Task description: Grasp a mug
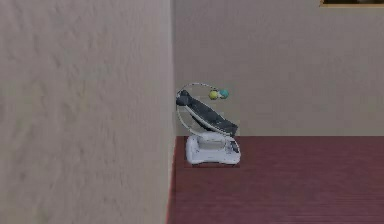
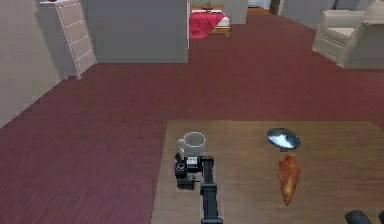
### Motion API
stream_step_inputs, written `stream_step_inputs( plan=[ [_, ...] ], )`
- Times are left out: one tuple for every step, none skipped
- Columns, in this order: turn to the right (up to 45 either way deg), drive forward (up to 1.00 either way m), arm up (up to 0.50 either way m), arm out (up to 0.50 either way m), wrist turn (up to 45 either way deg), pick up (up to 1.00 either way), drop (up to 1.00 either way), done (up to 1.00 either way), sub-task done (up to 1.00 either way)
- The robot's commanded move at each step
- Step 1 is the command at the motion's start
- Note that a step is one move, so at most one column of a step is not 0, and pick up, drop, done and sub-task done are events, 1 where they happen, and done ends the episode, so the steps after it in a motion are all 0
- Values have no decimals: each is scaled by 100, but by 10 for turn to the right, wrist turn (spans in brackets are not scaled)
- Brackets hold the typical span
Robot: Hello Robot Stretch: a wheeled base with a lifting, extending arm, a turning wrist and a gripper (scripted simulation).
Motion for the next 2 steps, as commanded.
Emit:
stream_step_inputs(
  plan=[
    [0, 0, 10, 0, 0, 0, 0, 0, 0],
    [0, 0, 0, 0, 0, 0, 0, 100, 0]
  ],
)
